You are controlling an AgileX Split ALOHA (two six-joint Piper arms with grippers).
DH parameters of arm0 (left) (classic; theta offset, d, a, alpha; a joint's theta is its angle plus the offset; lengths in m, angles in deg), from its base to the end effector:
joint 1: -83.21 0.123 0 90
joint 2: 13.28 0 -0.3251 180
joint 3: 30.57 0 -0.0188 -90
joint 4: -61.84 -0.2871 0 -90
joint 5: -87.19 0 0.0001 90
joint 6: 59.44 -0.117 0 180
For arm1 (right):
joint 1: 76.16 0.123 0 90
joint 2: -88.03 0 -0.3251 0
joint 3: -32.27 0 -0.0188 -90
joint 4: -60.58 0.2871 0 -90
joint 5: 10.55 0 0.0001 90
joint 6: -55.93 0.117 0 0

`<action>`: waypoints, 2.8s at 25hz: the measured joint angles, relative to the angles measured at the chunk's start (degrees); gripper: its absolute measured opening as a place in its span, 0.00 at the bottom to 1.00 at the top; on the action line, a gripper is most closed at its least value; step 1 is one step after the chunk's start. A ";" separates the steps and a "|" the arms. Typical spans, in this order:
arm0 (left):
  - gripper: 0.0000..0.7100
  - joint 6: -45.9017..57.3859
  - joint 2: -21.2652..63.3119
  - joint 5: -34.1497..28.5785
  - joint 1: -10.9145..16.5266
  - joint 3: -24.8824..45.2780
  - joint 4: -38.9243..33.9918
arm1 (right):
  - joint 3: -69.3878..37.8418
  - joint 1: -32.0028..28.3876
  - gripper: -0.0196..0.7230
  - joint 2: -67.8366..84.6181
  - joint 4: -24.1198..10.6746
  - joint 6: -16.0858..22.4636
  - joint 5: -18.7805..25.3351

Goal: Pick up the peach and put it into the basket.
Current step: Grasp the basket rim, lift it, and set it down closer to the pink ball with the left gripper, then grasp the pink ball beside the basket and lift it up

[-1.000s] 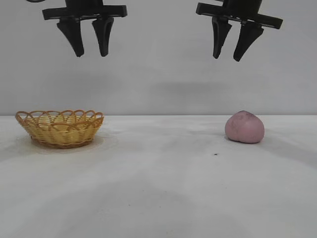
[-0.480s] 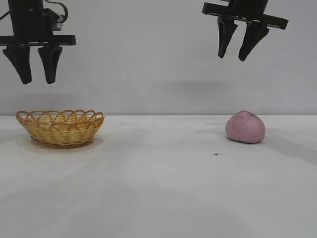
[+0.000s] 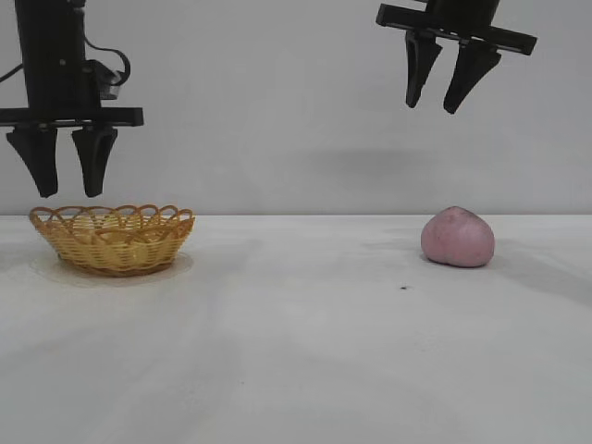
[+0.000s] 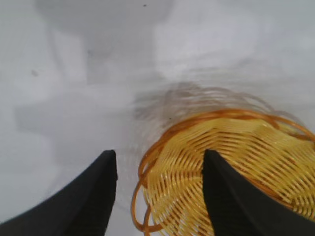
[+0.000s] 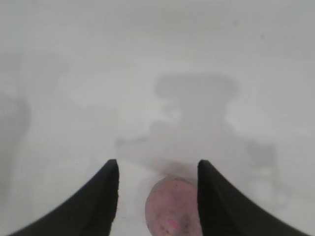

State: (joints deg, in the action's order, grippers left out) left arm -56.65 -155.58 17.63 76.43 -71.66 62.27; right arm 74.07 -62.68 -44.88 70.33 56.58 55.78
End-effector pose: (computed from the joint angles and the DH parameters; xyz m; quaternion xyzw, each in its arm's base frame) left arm 0.5572 -0.0671 0.1689 0.0337 0.9962 -0.0103 0.0799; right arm 0.5341 0.1467 0.2678 -0.0911 0.9731 0.1063 0.1832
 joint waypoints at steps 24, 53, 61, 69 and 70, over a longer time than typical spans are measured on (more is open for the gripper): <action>0.00 1.75 16.38 17.27 -2.96 20.95 15.80 | 0.00 -2.87 0.44 0.00 3.60 -1.48 -0.23; 0.47 -4.84 35.70 41.00 -13.64 61.84 24.20 | 0.00 -2.78 0.44 0.00 4.69 -2.78 0.46; 0.51 6.01 40.75 32.61 -3.29 61.86 -0.59 | 0.00 -2.78 0.44 0.00 4.69 -2.88 0.46; 0.51 5.03 47.38 30.77 2.23 61.96 -4.98 | 0.00 -2.78 0.44 0.00 5.09 -3.00 0.46; 0.51 5.03 48.65 30.39 2.32 61.96 -5.09 | 0.00 -2.78 0.44 0.00 5.09 -3.00 0.36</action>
State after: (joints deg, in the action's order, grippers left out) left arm -51.62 -106.93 48.02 78.75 -9.71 57.18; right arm 74.07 -65.46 -44.88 75.42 53.58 56.13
